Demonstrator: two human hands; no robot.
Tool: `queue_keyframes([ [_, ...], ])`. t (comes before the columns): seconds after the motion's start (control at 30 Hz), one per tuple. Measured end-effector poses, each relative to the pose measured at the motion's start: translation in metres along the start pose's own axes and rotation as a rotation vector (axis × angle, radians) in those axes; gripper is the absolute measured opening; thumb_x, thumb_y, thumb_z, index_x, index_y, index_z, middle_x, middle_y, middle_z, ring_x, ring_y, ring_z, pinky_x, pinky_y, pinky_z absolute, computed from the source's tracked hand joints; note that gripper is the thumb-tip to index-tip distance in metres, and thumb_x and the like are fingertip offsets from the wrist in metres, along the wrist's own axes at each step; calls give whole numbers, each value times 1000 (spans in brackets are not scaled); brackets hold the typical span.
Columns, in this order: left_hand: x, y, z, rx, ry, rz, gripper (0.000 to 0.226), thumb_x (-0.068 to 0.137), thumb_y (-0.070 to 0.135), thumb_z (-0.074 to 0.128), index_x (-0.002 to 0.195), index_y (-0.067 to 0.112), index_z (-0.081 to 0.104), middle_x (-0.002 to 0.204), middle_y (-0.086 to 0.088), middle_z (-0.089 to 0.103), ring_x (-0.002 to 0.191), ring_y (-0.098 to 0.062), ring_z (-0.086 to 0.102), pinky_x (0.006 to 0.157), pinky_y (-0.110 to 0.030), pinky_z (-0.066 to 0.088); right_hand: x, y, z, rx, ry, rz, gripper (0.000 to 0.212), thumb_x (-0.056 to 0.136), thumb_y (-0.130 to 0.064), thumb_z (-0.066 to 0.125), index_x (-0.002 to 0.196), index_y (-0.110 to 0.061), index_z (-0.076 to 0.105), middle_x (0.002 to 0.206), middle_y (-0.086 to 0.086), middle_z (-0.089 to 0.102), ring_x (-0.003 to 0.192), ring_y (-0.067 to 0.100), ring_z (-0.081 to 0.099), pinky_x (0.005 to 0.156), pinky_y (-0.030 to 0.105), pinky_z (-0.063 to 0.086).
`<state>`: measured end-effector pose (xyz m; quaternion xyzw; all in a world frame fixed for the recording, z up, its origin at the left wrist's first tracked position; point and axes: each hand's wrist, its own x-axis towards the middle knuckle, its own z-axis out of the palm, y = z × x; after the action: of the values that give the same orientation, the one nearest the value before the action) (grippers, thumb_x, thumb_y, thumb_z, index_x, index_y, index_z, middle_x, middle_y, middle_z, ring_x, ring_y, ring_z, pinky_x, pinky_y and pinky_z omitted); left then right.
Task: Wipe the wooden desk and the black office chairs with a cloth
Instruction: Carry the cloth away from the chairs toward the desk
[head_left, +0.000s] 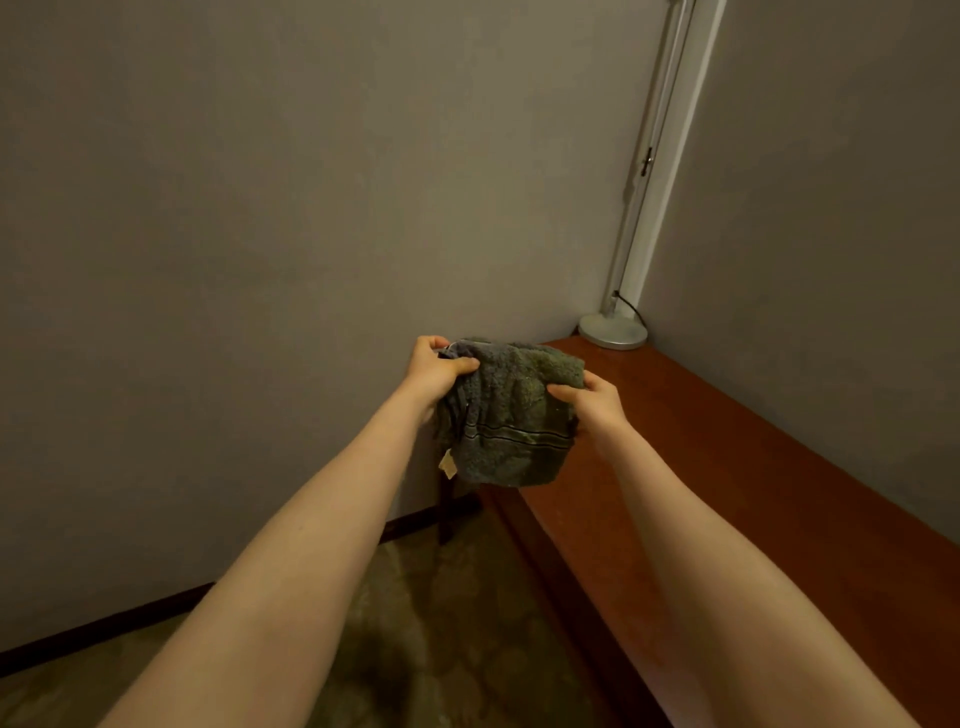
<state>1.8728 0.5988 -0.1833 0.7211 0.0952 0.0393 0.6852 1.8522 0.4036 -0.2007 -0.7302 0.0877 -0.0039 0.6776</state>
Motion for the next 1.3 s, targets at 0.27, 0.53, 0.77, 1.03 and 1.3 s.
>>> queue_keyframes([
  [0.27,124,0,60,6,-85,-28,49,79,2,71,109,12,34,106,-10,45,99,-20,47,88,-36,42,109,0,-11,9,114,34,27,86,-7,64,110,-18,60,106,6,64,98,27,62,87,45,52],
  [0.53,282,1,101,116,-252,-8,44,80,3,71,103,12,34,108,-10,45,100,-21,46,91,-38,43,227,0,0,40,197,55,36,89,-10,62,124,-10,55,108,5,59,94,22,57,70,35,50],
  [0.77,399,15,148,260,-394,68,41,79,10,73,97,13,37,104,-11,49,98,-23,49,91,-42,44,319,-6,16,186,392,121,31,90,-11,62,120,-10,57,112,9,62,91,21,58,58,27,46],
  [1.03,472,17,214,296,-470,107,34,82,8,70,99,12,40,103,-8,49,94,-19,47,78,-28,37,403,-3,0,287,543,157,28,90,-10,61,118,-10,58,108,8,61,90,21,58,58,28,47],
  [1.3,526,17,300,411,-462,184,33,80,12,73,96,15,44,102,-10,55,102,-26,55,82,-30,41,482,11,-41,466,593,247,23,92,-10,58,114,-6,59,95,8,60,70,16,57,55,29,45],
])
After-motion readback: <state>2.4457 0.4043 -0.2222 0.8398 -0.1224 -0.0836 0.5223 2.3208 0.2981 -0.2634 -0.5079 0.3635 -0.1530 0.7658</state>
